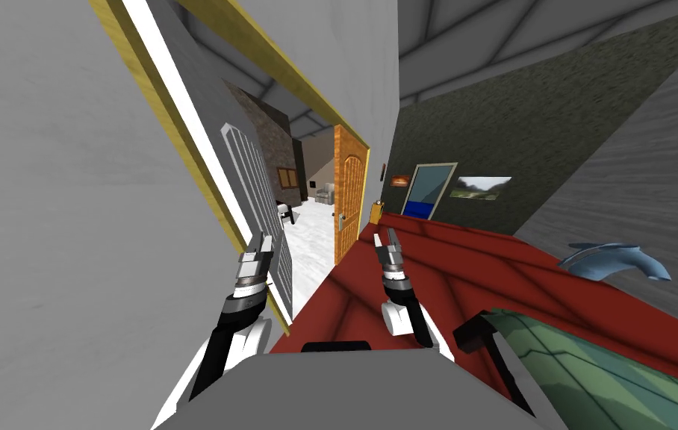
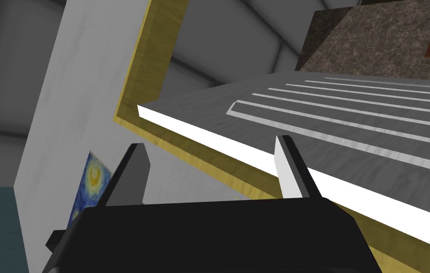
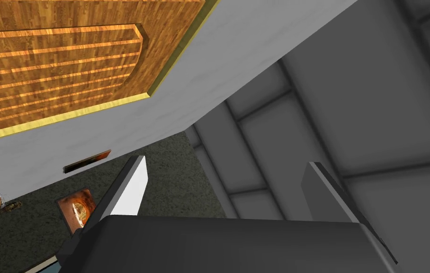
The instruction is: Push the door open
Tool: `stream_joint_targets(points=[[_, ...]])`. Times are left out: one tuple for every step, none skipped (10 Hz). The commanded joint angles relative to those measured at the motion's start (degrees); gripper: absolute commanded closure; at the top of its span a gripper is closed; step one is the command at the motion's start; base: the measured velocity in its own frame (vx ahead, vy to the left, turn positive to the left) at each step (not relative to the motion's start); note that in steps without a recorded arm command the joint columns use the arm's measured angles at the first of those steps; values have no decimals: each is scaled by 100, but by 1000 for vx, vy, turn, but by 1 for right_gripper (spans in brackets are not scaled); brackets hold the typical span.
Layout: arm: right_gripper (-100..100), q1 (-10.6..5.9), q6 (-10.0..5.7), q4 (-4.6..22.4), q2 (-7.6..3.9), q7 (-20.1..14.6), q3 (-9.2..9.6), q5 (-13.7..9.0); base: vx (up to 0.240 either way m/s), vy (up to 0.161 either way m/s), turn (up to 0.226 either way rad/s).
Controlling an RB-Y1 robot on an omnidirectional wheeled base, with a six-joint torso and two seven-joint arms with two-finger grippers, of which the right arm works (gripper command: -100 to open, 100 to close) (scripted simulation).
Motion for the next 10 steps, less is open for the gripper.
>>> stream_joint_targets(points=[[-100,-102,-36,238,-29,4,71,-27,114,-81,41],[-100,-167,-28,347,-47,3,108,-44,102,-74,26],[-100,-232,-21,455,-64,3,145,-60,89,-59,43],[-100,-297,-13,564,-82,2,181,-77,89,-72,39],[-100,-366,-5,678,-97,2,220,-94,97,-73,44],[-100,-437,4,798,-110,1,261,-113,89,-66,38],[-100,-581,21,1037,-136,0,342,-149,122,-111,68],[-100,-653,30,1157,-149,0,383,-167,143,-117,71],[-100,-725,39,1277,-162,0,424,-186,117,-97,48],[-100,-796,47,1397,-176,-1,464,-204,98,-73,35]])
